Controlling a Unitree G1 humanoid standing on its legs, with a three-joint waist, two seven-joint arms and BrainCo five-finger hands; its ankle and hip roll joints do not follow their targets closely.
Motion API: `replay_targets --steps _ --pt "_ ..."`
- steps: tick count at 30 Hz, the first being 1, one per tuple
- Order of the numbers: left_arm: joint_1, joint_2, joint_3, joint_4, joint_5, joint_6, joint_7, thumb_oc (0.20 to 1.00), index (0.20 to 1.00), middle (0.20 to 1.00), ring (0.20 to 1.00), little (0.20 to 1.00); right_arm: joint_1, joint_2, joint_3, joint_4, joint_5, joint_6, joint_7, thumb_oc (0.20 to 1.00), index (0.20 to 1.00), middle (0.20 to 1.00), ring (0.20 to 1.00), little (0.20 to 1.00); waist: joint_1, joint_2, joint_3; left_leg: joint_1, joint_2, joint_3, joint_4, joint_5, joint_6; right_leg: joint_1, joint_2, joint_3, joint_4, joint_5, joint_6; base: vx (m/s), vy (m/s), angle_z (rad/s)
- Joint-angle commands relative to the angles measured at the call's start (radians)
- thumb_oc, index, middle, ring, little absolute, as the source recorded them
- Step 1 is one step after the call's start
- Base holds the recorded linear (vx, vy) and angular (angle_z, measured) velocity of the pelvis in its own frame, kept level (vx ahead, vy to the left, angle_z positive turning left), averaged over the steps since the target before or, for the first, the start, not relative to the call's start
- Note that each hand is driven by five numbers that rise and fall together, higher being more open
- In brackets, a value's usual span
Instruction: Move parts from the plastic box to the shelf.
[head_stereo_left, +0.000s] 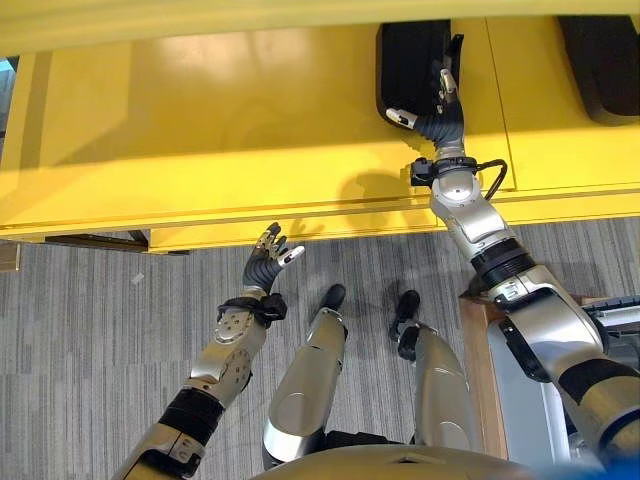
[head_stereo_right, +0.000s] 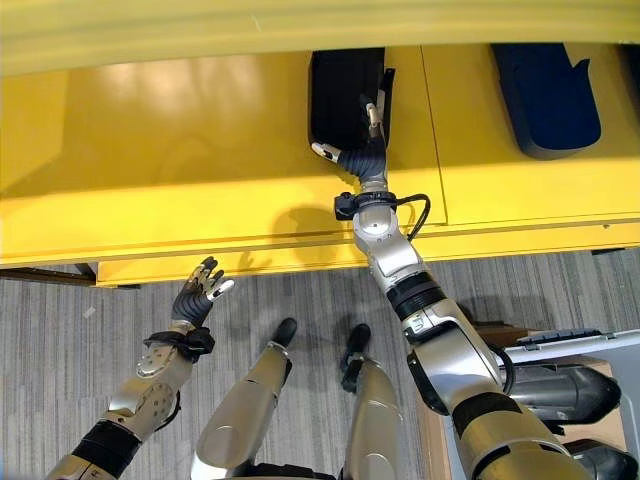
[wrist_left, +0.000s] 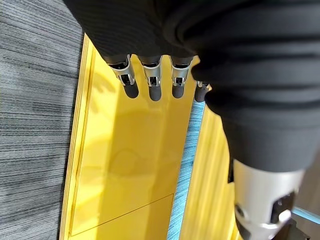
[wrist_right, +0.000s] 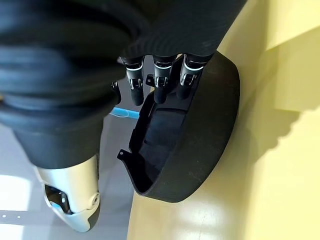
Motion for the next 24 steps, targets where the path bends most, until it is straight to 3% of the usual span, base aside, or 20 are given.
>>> replay_targets --steps 1,8,24 --pt "0.019 0.003 0.010 -0.033 0.023 -0.045 0.000 1.000 1.000 1.000 1.000 1.000 0.046 -0.012 -0.035 0.021 0.029 -0.002 -0.017 1.000 1.000 1.000 1.000 1.000 0.012 0.009 0.015 -0.032 0.029 0.079 -0.027 -0.011 0.029 0.087 -0.026 0.043 0.130 -0.177 0.037 0.00 0.000 0.00" --pt "0.020 0.001 0.012 -0.036 0.025 -0.047 0.000 1.000 1.000 1.000 1.000 1.000 0.039 -0.050 -0.053 -0.005 0.001 -0.006 -0.038 1.000 1.000 1.000 1.000 1.000 0.005 0.008 0.015 -0.035 0.029 0.082 -0.019 -0.015 0.030 0.082 -0.026 0.046 0.136 -0.179 0.036 0.00 0.000 0.00" --pt "0.035 -0.005 0.033 -0.047 0.040 -0.050 0.000 1.000 1.000 1.000 1.000 1.000 0.077 -0.120 -0.094 -0.305 -0.133 -0.034 -0.066 1.000 1.000 1.000 1.000 1.000 -0.013 0.003 0.009 -0.032 0.032 0.084 -0.020 -0.016 0.033 0.080 -0.027 0.051 0.142 -0.181 0.037 0.00 0.000 0.00"
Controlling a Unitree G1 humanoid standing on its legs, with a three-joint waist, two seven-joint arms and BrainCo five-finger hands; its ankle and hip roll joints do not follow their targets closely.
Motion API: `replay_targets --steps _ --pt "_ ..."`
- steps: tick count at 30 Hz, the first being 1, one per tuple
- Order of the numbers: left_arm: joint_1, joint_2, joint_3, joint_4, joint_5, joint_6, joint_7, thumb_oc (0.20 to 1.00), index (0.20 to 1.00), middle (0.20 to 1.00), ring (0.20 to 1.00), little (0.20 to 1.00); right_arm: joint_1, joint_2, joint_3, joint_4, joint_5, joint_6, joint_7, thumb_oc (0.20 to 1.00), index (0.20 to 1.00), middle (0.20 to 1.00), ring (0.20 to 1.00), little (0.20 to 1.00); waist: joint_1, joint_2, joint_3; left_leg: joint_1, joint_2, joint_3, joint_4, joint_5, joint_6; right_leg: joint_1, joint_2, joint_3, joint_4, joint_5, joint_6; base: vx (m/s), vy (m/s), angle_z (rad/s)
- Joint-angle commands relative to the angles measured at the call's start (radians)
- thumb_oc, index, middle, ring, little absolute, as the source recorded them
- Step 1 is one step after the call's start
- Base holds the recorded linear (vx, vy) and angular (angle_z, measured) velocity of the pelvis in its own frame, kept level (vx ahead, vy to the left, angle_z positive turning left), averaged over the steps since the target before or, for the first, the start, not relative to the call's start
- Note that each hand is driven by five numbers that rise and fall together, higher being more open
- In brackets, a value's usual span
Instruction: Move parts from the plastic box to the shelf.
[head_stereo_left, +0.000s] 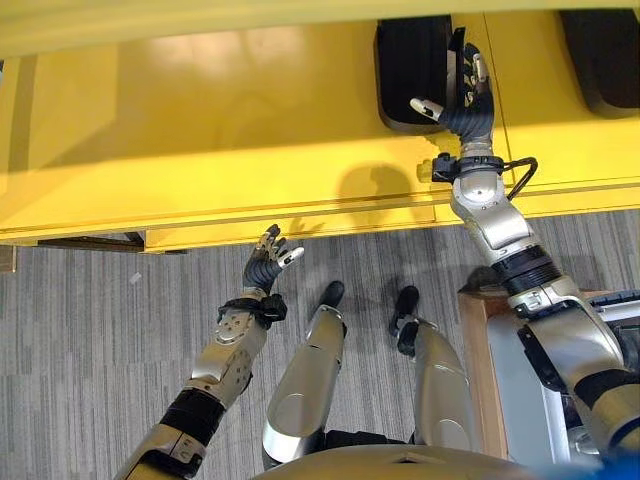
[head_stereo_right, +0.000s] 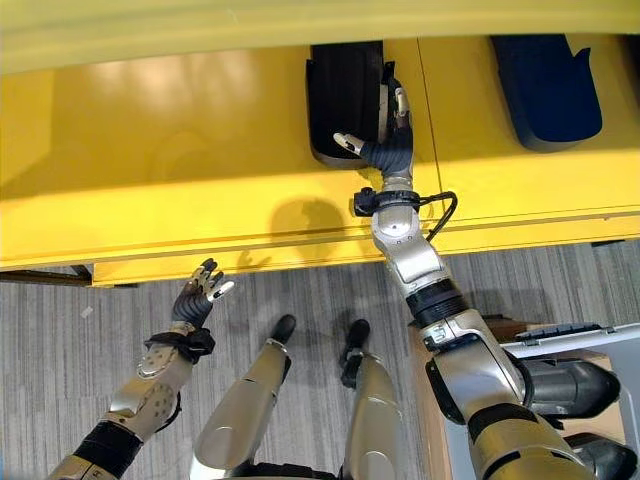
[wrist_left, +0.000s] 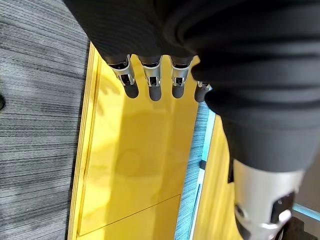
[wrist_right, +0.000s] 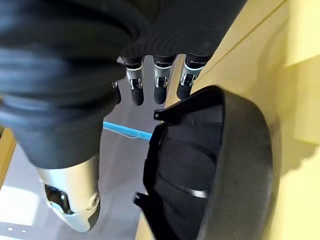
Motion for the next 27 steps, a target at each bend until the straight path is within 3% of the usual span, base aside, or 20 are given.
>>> replay_targets --steps 1,13,19,23,27 --pt "0.038 0.007 0.031 -0.066 0.036 -0.048 0.002 1.000 1.000 1.000 1.000 1.000 0.012 -0.037 -0.055 -0.152 -0.071 -0.066 -0.006 1.000 1.000 1.000 1.000 1.000 0.004 0.004 -0.012 -0.024 0.034 0.085 -0.030 -0.009 0.028 0.094 -0.025 0.050 0.121 -0.166 0.036 0.00 0.000 0.00" --pt "0.058 -0.010 0.050 -0.065 0.057 -0.040 0.011 1.000 1.000 1.000 1.000 1.000 0.223 -0.009 -0.054 -0.459 -0.042 -0.145 0.076 1.000 1.000 1.000 1.000 1.000 -0.025 -0.007 -0.024 -0.010 0.045 0.093 -0.047 -0.001 0.025 0.108 -0.018 0.049 0.104 -0.160 0.036 0.00 -0.003 -0.01" --pt "0.081 -0.024 0.069 -0.059 0.066 -0.035 -0.003 1.000 1.000 1.000 1.000 1.000 0.488 -0.001 -0.054 -0.550 0.023 -0.161 0.178 1.000 1.000 1.000 1.000 1.000 -0.062 -0.016 -0.056 0.055 0.073 0.087 -0.132 0.036 0.010 0.172 0.008 0.034 0.020 -0.138 0.035 0.00 -0.026 -0.06" --pt "0.111 -0.036 0.106 -0.038 0.069 -0.036 -0.024 1.000 1.000 1.000 1.000 1.000 0.681 -0.016 -0.077 -0.534 0.095 -0.150 0.260 1.000 1.000 1.000 1.000 1.000 -0.117 -0.018 -0.131 0.172 0.137 0.092 -0.312 0.118 -0.007 0.249 0.057 0.025 -0.114 -0.106 0.038 0.05 -0.042 -0.13" --pt "0.143 -0.048 0.134 -0.023 0.070 -0.033 -0.042 1.000 1.000 1.000 1.000 1.000 0.775 -0.014 -0.077 -0.497 0.131 -0.126 0.314 1.000 1.000 1.000 1.000 1.000 -0.139 -0.014 -0.187 0.262 0.199 0.109 -0.440 0.178 -0.022 0.307 0.107 0.044 -0.200 -0.089 0.035 0.04 -0.088 -0.36"
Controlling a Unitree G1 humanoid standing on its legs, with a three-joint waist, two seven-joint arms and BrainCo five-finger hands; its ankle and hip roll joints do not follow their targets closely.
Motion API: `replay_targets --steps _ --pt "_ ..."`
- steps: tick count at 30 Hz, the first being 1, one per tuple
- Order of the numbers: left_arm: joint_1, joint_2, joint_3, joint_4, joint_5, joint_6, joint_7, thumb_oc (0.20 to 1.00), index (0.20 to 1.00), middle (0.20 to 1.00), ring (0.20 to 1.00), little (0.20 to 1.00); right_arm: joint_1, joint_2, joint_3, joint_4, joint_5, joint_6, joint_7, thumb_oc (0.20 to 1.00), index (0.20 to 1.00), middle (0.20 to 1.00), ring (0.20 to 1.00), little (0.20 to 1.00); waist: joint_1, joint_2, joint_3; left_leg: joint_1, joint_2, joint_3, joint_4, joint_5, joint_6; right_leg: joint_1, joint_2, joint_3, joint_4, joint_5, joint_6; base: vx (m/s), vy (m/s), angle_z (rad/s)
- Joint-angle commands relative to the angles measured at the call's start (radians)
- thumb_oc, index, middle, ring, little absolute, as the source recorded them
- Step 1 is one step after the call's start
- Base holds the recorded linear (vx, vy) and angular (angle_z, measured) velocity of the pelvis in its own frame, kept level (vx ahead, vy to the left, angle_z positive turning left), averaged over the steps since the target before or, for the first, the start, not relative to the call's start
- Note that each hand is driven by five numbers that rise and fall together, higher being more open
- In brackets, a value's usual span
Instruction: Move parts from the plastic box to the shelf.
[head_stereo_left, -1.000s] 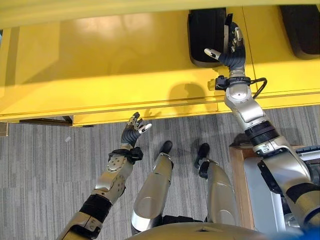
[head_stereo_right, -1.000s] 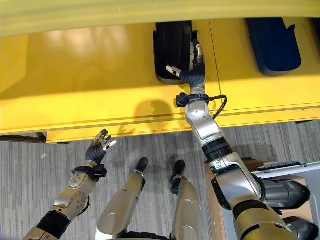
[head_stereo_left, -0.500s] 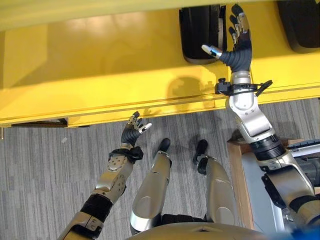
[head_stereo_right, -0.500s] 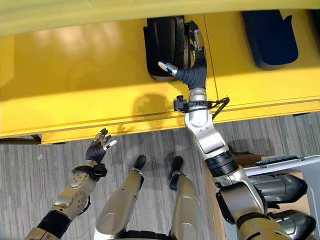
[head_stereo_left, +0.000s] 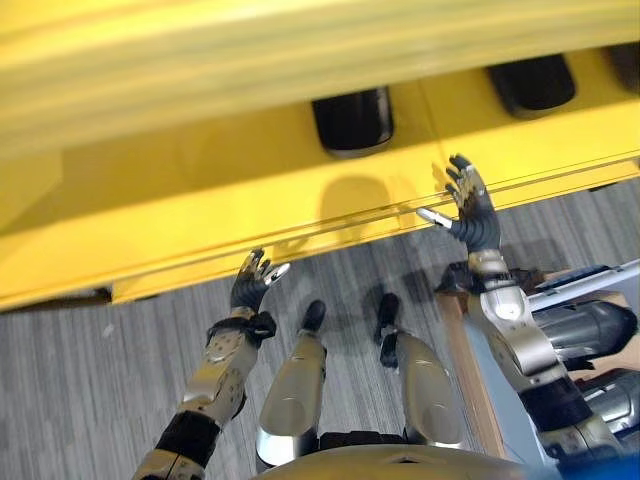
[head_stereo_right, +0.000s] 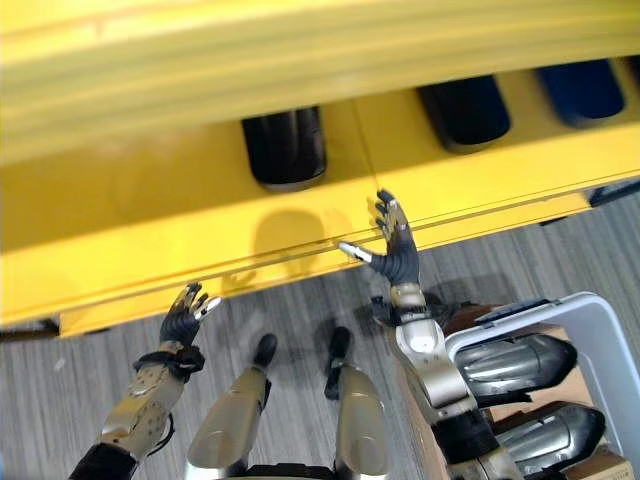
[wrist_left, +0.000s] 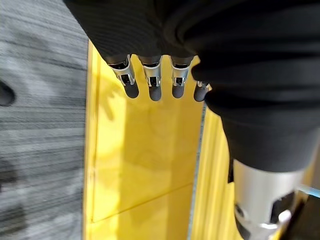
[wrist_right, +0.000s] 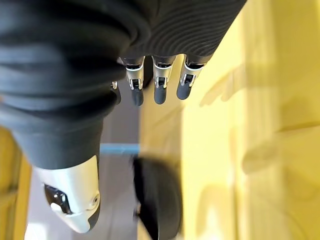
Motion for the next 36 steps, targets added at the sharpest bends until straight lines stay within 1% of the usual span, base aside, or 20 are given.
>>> replay_targets --steps 1,6,8,10,11,12,13,14,15,16,17,18,21,22,27,28,31,32,35,36 --pt "-0.027 -0.008 0.003 -0.063 0.032 -0.084 -0.047 1.000 1.000 1.000 1.000 1.000 -0.003 -0.016 -0.014 -0.021 0.049 -0.029 0.051 1.000 1.000 1.000 1.000 1.000 -0.005 0.028 -0.139 -0.010 0.101 0.052 -0.197 0.150 -0.015 0.071 0.032 0.015 0.034 -0.150 0.029 0.01 -0.121 -0.35" --pt "0.003 -0.033 0.013 -0.058 0.027 -0.078 -0.054 1.000 1.000 1.000 1.000 1.000 0.025 -0.011 -0.040 -0.006 0.077 -0.017 0.050 1.000 1.000 1.000 1.000 1.000 -0.018 0.031 -0.180 0.031 0.153 0.054 -0.274 0.211 -0.029 0.098 0.095 0.051 -0.016 -0.143 0.012 -0.03 -0.137 -0.22" --pt "0.010 -0.045 0.020 -0.052 0.025 -0.078 -0.058 1.000 1.000 1.000 1.000 1.000 0.034 -0.018 -0.057 -0.010 0.069 -0.013 0.044 1.000 1.000 1.000 1.000 1.000 -0.020 0.031 -0.191 0.038 0.161 0.058 -0.274 0.215 -0.029 0.108 0.110 0.072 -0.034 -0.139 0.004 -0.04 -0.119 -0.11" --pt "0.016 -0.054 0.018 -0.049 0.028 -0.075 -0.059 1.000 1.000 1.000 1.000 1.000 0.028 -0.024 -0.068 -0.003 0.068 -0.009 0.038 1.000 1.000 1.000 1.000 1.000 -0.017 0.025 -0.197 0.033 0.153 0.045 -0.242 0.206 -0.026 0.120 0.118 0.097 -0.060 -0.126 -0.002 -0.04 -0.094 -0.24" --pt "0.016 -0.054 0.021 -0.051 0.031 -0.076 -0.061 1.000 1.000 1.000 1.000 1.000 0.024 -0.024 -0.071 0.003 0.066 -0.009 0.034 1.000 1.000 1.000 1.000 1.000 -0.009 0.021 -0.197 0.031 0.128 0.003 -0.220 0.200 -0.023 0.125 0.121 0.120 -0.076 -0.116 -0.005 -0.05 -0.072 -0.36" --pt "0.019 -0.055 0.021 -0.057 0.034 -0.078 -0.062 1.000 1.000 1.000 1.000 1.000 0.020 -0.023 -0.076 0.016 0.072 -0.011 0.029 1.000 1.000 1.000 1.000 1.000 0.002 0.016 -0.195 0.024 0.088 -0.056 -0.190 0.193 -0.023 0.132 0.123 0.143 -0.092 -0.104 -0.008 -0.05 -0.052 -0.42" --pt "0.022 -0.056 0.023 -0.062 0.035 -0.076 -0.066 1.000 1.000 1.000 1.000 1.000 0.012 -0.019 -0.074 0.032 0.084 -0.010 0.030 1.000 1.000 1.000 1.000 1.000 0.007 0.012 -0.191 0.013 0.031 -0.118 -0.146 0.171 -0.015 0.139 0.126 0.166 -0.112 -0.093 -0.008 -0.04 -0.049 -0.60" --pt "0.031 -0.056 0.026 -0.068 0.039 -0.073 -0.072 1.000 1.000 1.000 1.000 1.000 0.006 -0.016 -0.071 0.037 0.092 -0.007 0.036 1.000 1.000 1.000 1.000 1.000 0.010 0.008 -0.196 0.013 -0.022 -0.159 -0.120 0.146 -0.005 0.149 0.132 0.191 -0.134 -0.079 -0.004 -0.02 -0.014 -0.73" --pt "0.042 -0.061 0.031 -0.075 0.043 -0.073 -0.078 1.000 1.000 1.000 1.000 1.000 0.001 -0.011 -0.065 0.042 0.101 -0.001 0.044 1.000 1.000 1.000 1.000 1.000 0.015 0.005 -0.201 0.019 -0.088 -0.208 -0.073 0.109 0.007 0.156 0.138 0.229 -0.151 -0.060 0.002 0.03 0.024 -0.80" --pt "0.049 -0.066 0.036 -0.078 0.041 -0.073 -0.086 1.000 1.000 1.000 1.000 1.000 -0.001 -0.008 -0.061 0.045 0.110 0.002 0.057 1.000 1.000 1.000 1.000 1.000 0.019 0.005 -0.208 0.028 -0.132 -0.230 -0.041 0.078 0.021 0.169 0.142 0.263 -0.166 -0.050 0.007 0.07 0.066 -0.75" --pt "0.057 -0.069 0.036 -0.081 0.037 -0.071 -0.094 1.000 1.000 1.000 1.000 1.000 0.002 -0.007 -0.055 0.044 0.120 0.006 0.069 1.000 1.000 1.000 1.000 1.000 0.019 0.008 -0.219 0.044 -0.152 -0.234 -0.034 0.062 0.031 0.181 0.149 0.286 -0.178 -0.043 0.007 0.10 0.131 -0.75" --pt "0.070 -0.075 0.037 -0.085 0.038 -0.066 -0.100 1.000 1.000 1.000 1.000 1.000 0.007 0.006 -0.041 0.048 0.134 0.017 0.083 1.000 1.000 1.000 1.000 1.000 0.022 0.018 -0.236 0.075 -0.199 -0.261 -0.021 0.034 0.061 0.188 0.162 0.337 -0.177 -0.035 0.009 0.09 0.135 -0.90" --pt "0.079 -0.077 0.037 -0.082 0.038 -0.065 -0.108 1.000 1.000 1.000 1.000 1.000 0.021 0.016 -0.036 0.040 0.145 0.025 0.097 1.000 1.000 1.000 1.000 1.000 0.013 0.024 -0.247 0.094 -0.183 -0.243 -0.030 0.032 0.057 0.197 0.170 0.357 -0.176 -0.029 0.010 0.05 0.140 -0.89" --pt "0.085 -0.079 0.038 -0.075 0.045 -0.057 -0.103 1.000 1.000 1.000 1.000 1.000 0.032 0.035 -0.029 0.040 0.161 0.037 0.102 1.000 1.000 1.000 1.000 1.000 0.010 0.033 -0.256 0.123 -0.199 -0.244 -0.055 0.036 0.072 0.198 0.171 0.378 -0.161 -0.023 0.019 0.01 0.168 -0.74" --pt "0.112 -0.078 0.059 -0.078 0.048 -0.052 -0.102 1.000 1.000 1.000 1.000 1.000 0.038 0.045 -0.028 0.039 0.165 0.055 0.113 1.000 1.000 1.000 1.000 1.000 0.013 0.041 -0.272 0.144 -0.199 -0.220 -0.100 0.044 0.091 0.188 0.166 0.395 -0.151 -0.015 0.038 -0.02 0.167 -0.17" --pt "0.116 -0.076 0.069 -0.083 0.044 -0.054 -0.097 1.000 1.000 1.000 1.000 1.000 0.026 0.052 -0.021 0.042 0.168 0.058 0.111 1.000 1.000 1.000 1.000 1.000 0.015 0.045 -0.270 0.148 -0.199 -0.199 -0.117 0.050 0.099 0.178 0.163 0.407 -0.140 -0.007 0.052 -0.04 0.152 -0.24" --pt "0.114 -0.069 0.076 -0.087 0.043 -0.053 -0.091 1.000 1.000 1.000 1.000 1.000 0.013 0.063 -0.009 0.045 0.173 0.068 0.117 1.000 1.000 1.000 1.000 1.000 0.020 0.047 -0.270 0.151 -0.199 -0.163 -0.133 0.050 0.109 0.159 0.159 0.424 -0.122 -0.004 0.070 -0.05 0.188 -0.42" --pt "0.107 -0.064 0.076 -0.087 0.045 -0.051 -0.088 1.000 1.000 1.000 1.000 1.000 0.011 0.068 -0.007 0.045 0.171 0.071 0.116 1.000 1.000 1.000 1.000 1.000 0.020 0.048 -0.266 0.153 -0.198 -0.134 -0.143 0.049 0.118 0.146 0.154 0.434 -0.109 0.000 0.084 -0.06 0.203 -0.65" --pt "0.104 -0.058 0.070 -0.086 0.050 -0.049 -0.088 1.000 1.000 1.000 1.000 1.000 0.019 0.072 -0.010 0.040 0.174 0.075 0.119 1.000 1.000 1.000 1.000 1.000 0.015 0.046 -0.262 0.152 -0.198 -0.108 -0.149 0.047 0.124 0.132 0.153 0.452 -0.099 0.004 0.095 -0.05 0.160 -0.50" --pt "0.104 -0.054 0.066 -0.084 0.056 -0.044 -0.093 1.000 1.000 1.000 1.000 1.000 0.028 0.073 -0.014 0.032 0.171 0.078 0.125 1.000 1.000 1.000 1.000 1.000 0.006 0.043 -0.258 0.152 -0.198 -0.086 -0.157 0.045 0.129 0.120 0.151 0.463 -0.095 0.011 0.108 -0.03 0.092 -0.50"
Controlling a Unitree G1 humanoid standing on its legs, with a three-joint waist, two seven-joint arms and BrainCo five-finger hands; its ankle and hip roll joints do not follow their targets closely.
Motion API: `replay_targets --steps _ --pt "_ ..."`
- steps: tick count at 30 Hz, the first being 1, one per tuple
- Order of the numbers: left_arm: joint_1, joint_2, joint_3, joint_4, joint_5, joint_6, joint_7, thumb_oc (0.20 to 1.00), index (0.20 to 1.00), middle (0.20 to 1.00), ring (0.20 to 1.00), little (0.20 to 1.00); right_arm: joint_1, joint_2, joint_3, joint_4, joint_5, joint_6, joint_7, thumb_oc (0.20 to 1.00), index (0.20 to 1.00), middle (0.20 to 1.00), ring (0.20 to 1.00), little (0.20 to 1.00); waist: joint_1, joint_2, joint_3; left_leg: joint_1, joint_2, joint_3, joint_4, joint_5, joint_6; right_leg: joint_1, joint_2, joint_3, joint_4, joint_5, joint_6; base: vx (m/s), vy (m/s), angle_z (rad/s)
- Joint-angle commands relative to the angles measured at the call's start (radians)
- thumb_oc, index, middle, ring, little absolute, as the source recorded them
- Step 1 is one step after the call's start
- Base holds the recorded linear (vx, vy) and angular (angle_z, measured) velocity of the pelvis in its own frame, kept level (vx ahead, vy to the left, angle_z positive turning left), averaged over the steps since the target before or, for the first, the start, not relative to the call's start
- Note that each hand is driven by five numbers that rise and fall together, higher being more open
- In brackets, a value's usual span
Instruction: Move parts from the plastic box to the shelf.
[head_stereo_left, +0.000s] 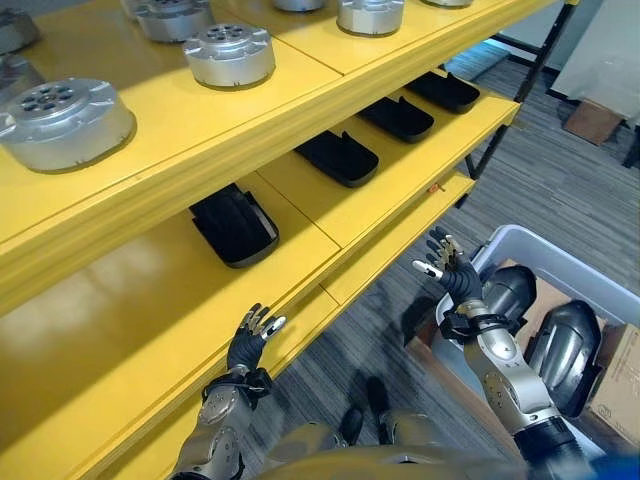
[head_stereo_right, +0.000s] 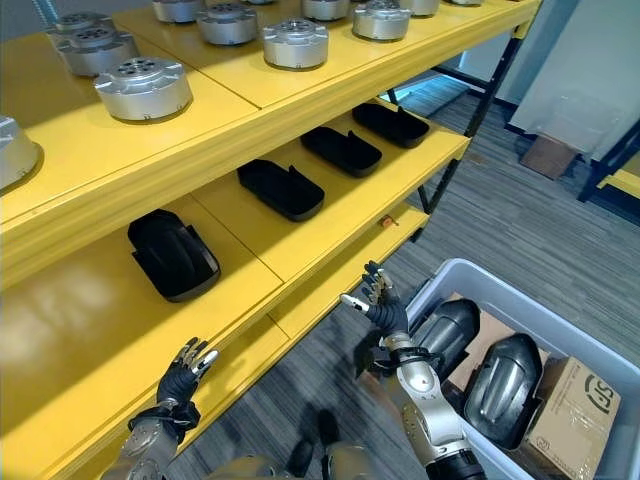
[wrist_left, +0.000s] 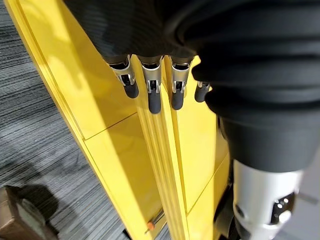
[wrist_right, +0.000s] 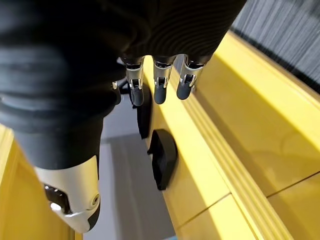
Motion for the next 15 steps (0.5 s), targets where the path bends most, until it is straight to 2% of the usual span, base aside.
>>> replay_targets --steps 1,3,4,5,6,7,8,11,12,13,14,15 --pt "-0.037 0.021 0.052 -0.086 0.033 -0.051 -0.005 1.000 1.000 1.000 1.000 1.000 -0.044 -0.006 -0.014 -0.060 0.016 -0.032 0.011 1.000 1.000 1.000 1.000 1.000 0.001 -0.001 0.014 0.011 0.024 -0.034 -0.052 -0.061 -0.032 0.071 0.000 0.024 -0.049 -0.010 0.056 -0.10 0.168 -0.46" --pt "-0.039 0.026 0.049 -0.078 0.044 -0.047 -0.003 1.000 1.000 1.000 1.000 1.000 -0.041 0.002 -0.012 -0.067 0.009 -0.029 0.016 1.000 1.000 1.000 1.000 1.000 -0.007 -0.011 0.034 -0.006 0.028 0.010 -0.040 -0.070 -0.024 0.035 0.003 0.034 -0.033 0.007 0.076 -0.12 0.116 -0.61" --pt "-0.036 0.029 0.051 -0.073 0.047 -0.048 -0.003 1.000 1.000 1.000 1.000 1.000 -0.046 0.008 -0.005 -0.064 0.008 -0.030 0.016 1.000 1.000 1.000 1.000 1.000 -0.003 -0.010 0.044 -0.008 0.038 0.037 -0.035 -0.079 -0.021 0.018 -0.001 0.005 -0.016 0.004 0.081 -0.15 0.099 -1.13" --pt "-0.022 0.037 0.072 -0.087 0.040 -0.053 0.005 1.000 1.000 1.000 1.000 1.000 -0.068 0.018 0.012 -0.058 -0.002 -0.035 0.015 1.000 1.000 1.000 1.000 1.000 0.036 0.006 0.059 -0.014 0.081 0.106 -0.039 -0.087 -0.031 0.002 -0.089 -0.252 0.008 -0.042 0.064 -0.13 0.095 -1.44" --pt "-0.011 0.036 0.082 -0.089 0.037 -0.053 0.003 1.000 1.000 1.000 1.000 1.000 -0.074 0.016 0.015 -0.052 -0.005 -0.036 0.017 1.000 1.000 1.000 1.000 1.000 0.041 0.018 0.060 -0.004 0.102 0.135 -0.058 -0.084 -0.035 0.021 -0.135 -0.348 0.004 -0.058 0.050 -0.11 0.084 -1.97" --pt "-0.001 0.031 0.087 -0.093 0.033 -0.054 0.004 1.000 1.000 1.000 1.000 1.000 -0.084 0.019 0.024 -0.041 -0.011 -0.034 0.018 1.000 1.000 1.000 1.000 1.000 0.049 0.027 0.058 0.006 0.124 0.170 -0.082 -0.079 -0.037 0.039 -0.174 -0.415 0.001 -0.063 0.038 -0.04 0.053 -1.89" --pt "0.003 0.025 0.094 -0.090 0.031 -0.051 0.002 1.000 1.000 1.000 1.000 1.000 -0.093 0.021 0.026 -0.031 -0.014 -0.032 0.022 1.000 1.000 1.000 1.000 1.000 0.051 0.034 0.051 0.014 0.138 0.196 -0.100 -0.079 -0.036 0.044 -0.199 -0.435 -0.001 -0.058 0.034 0.00 0.035 -1.62" --pt "0.013 0.014 0.110 -0.087 0.019 -0.048 0.002 1.000 1.000 1.000 1.000 1.000 -0.105 0.022 0.025 -0.023 -0.022 -0.022 0.021 1.000 1.000 1.000 1.000 1.000 0.056 0.026 0.046 0.043 0.138 0.222 -0.133 -0.090 -0.027 0.039 -0.216 -0.380 -0.049 -0.002 0.060 0.04 -0.001 -1.05" --pt "0.013 0.014 0.110 -0.087 0.019 -0.048 0.002 1.000 1.000 1.000 1.000 1.000 -0.105 0.022 0.025 -0.024 -0.022 -0.022 0.021 1.000 1.000 1.000 1.000 1.000 0.057 0.026 0.046 0.044 0.138 0.224 -0.134 -0.091 -0.027 0.039 -0.215 -0.379 -0.050 -0.001 0.060 0.06 -0.046 -0.62" --pt "0.018 0.010 0.121 -0.088 0.005 -0.051 0.009 1.000 1.000 1.000 1.000 1.000 -0.111 0.019 0.025 -0.027 -0.028 -0.019 0.019 1.000 1.000 1.000 1.000 1.000 0.061 0.010 0.044 0.040 0.131 0.253 -0.130 -0.104 -0.027 0.047 -0.232 -0.394 -0.124 0.044 0.078 0.05 -0.030 -0.34" --pt "0.018 0.010 0.121 -0.088 0.005 -0.051 0.009 1.000 1.000 1.000 1.000 1.000 -0.111 0.020 0.025 -0.028 -0.028 -0.019 0.019 1.000 1.000 1.000 1.000 1.000 0.062 0.010 0.045 0.041 0.131 0.253 -0.129 -0.104 -0.027 0.049 -0.232 -0.394 -0.129 0.047 0.078 0.11 -0.064 -0.23" --pt "0.021 0.007 0.133 -0.080 0.003 -0.047 0.008 1.000 1.000 1.000 1.000 1.000 -0.107 0.022 0.020 -0.026 -0.029 -0.016 0.019 1.000 1.000 1.000 1.000 1.000 0.062 -0.007 0.039 0.042 0.127 0.270 -0.130 -0.111 -0.028 0.064 -0.227 -0.406 -0.167 0.062 0.084 0.17 -0.126 -0.18"
